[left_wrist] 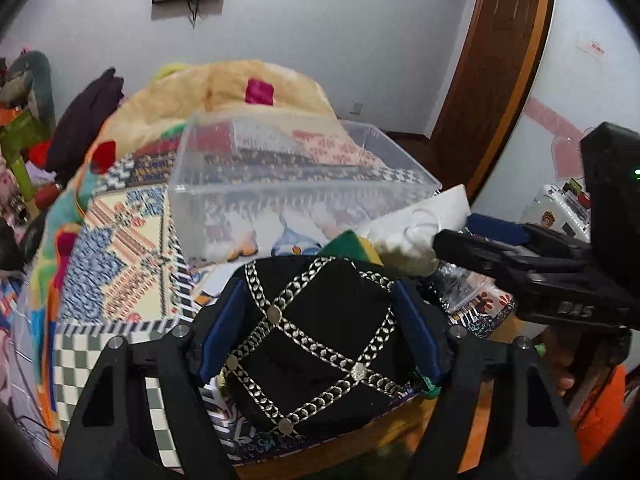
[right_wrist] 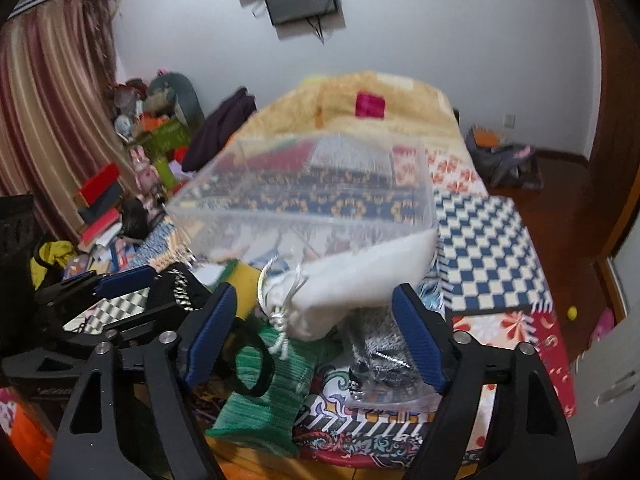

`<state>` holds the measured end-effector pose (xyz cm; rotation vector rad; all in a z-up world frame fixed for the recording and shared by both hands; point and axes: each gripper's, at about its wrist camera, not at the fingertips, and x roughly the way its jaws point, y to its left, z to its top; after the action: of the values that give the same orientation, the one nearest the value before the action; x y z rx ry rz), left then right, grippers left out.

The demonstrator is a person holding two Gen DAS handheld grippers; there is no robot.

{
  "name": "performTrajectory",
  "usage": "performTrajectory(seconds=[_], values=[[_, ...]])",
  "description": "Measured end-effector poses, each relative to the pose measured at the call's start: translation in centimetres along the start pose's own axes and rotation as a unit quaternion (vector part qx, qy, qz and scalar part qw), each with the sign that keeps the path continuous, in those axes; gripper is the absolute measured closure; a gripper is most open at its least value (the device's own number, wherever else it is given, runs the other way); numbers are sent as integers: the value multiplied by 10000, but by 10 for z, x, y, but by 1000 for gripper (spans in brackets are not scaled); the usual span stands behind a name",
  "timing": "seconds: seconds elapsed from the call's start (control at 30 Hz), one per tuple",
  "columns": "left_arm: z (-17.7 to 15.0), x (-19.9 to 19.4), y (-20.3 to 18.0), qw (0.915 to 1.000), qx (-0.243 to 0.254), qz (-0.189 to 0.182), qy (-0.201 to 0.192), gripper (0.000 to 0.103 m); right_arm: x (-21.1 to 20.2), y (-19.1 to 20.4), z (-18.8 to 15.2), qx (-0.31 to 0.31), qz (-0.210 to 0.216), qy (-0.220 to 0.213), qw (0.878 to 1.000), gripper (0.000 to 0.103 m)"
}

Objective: Organize soft objects
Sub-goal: 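Grasp the black chain bag with the left tool while the right tool grasps the white drawstring pouch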

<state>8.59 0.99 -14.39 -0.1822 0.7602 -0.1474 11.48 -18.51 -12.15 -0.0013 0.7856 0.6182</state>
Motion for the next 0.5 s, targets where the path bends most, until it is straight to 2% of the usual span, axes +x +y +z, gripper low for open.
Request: performTrajectory(seconds=[0.07, 0.13, 0.2, 0.3, 0.4, 0.5], values=[[-1, 4, 2, 9999, -66, -143, 54, 41, 7, -2, -1, 79, -53, 122, 9999, 35], [-2, 5, 0, 9998, -73, -174, 66, 54, 12, -6, -1, 174, -35, 200, 9996, 46], [-3, 5, 0, 9998, -70, -186, 79, 66, 17, -4, 1, 195, -14, 235, 9995, 66], [-2, 2, 3, 9997, -102, -234, 67, 80, 15, -4, 0, 214, 4, 200, 9996, 81], [0, -4, 3, 9998, -59, -197, -16, 91, 8, -4, 3, 187, 11, 44, 9998, 87], [2, -13, 0, 9998, 43, -115, -146, 94, -2, -2, 8, 129, 23, -139, 9998, 89]])
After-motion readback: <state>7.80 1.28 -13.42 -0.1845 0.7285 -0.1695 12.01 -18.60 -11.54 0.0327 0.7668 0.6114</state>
